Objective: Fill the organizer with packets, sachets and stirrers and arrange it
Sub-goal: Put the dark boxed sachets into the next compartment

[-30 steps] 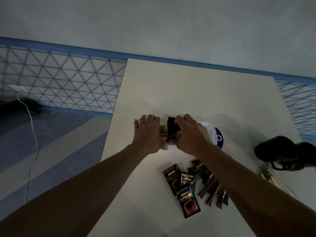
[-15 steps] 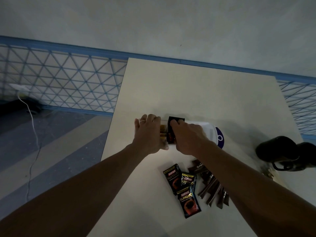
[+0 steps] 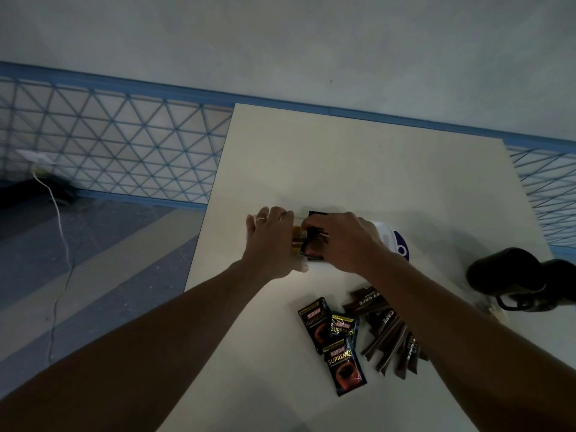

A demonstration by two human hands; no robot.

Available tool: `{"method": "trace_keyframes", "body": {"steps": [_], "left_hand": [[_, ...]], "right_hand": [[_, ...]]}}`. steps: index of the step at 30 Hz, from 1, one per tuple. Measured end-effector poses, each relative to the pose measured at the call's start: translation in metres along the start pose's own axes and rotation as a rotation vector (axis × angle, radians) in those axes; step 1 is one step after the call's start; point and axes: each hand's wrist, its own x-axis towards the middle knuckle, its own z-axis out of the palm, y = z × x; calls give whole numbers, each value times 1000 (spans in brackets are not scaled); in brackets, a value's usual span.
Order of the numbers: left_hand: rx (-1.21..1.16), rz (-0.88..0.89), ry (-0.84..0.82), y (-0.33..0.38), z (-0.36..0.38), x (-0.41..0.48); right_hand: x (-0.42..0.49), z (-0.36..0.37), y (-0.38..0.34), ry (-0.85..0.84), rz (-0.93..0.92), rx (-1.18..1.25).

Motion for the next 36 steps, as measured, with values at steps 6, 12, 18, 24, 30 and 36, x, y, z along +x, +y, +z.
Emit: {"method": "trace_keyframes", "body": {"steps": [6, 12, 18, 24, 30, 36], "left_hand": [[-16, -1, -1, -1, 1, 0], [-10, -10, -6, 0, 0, 0], [-8, 2, -2, 0, 1, 0], [-16, 13, 7, -3, 3, 0], [-5, 10, 7, -1, 1, 1], [-11, 11, 23, -2, 3, 1]], "right_hand": [[-8, -5, 7, 105, 35, 58], [-5, -8, 10, 262, -40, 218], [-4, -12, 8, -3, 35, 41], [-8, 10, 0, 84, 156, 157], [-10, 20, 1, 69, 212, 107], [-14, 20, -2, 5, 209, -1]]}}
